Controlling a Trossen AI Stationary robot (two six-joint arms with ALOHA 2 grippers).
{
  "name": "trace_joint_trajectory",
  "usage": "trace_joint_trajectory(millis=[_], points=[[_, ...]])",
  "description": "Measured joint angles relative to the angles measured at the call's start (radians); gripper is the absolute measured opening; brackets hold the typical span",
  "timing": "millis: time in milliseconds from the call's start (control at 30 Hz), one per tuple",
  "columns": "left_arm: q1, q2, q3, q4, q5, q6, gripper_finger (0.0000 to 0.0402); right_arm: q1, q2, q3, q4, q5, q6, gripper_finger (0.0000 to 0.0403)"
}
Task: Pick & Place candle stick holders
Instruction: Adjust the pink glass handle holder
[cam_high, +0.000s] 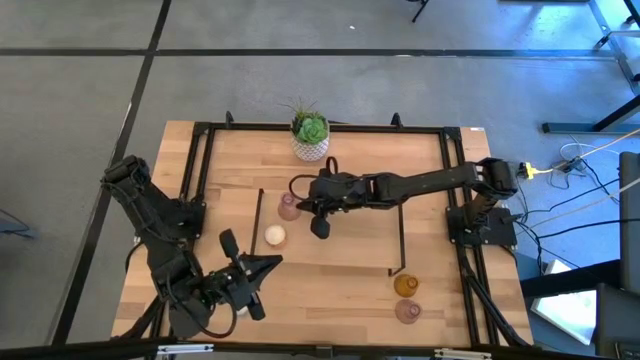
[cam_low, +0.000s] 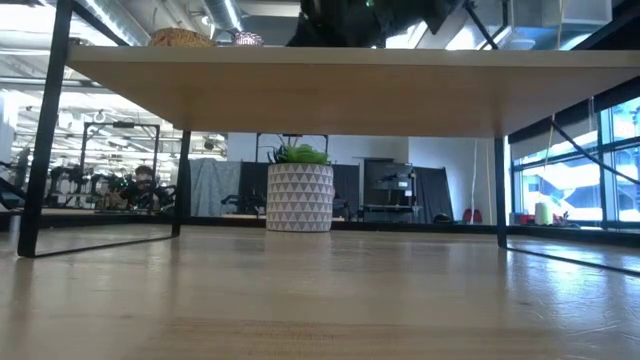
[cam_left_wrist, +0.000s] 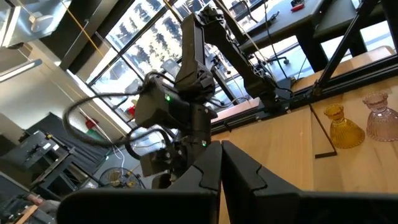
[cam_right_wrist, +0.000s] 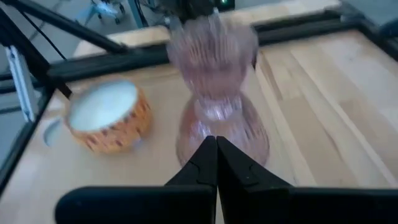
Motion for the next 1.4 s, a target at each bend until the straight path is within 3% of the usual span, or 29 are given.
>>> trace_joint_trajectory(millis=[1100, 1400], points=[[0.000, 0.000, 0.000, -0.005, 0.000, 0.010, 0.0002, -0.023, 0.019, -0.001, 0.051, 0.001, 0.008, 0.0000], [0.000, 0.001, 0.000, -0.005, 0.000, 0.010, 0.0002, -0.025, 0.094, 0.038, 0.038, -0.046, 0.018, 0.0000]])
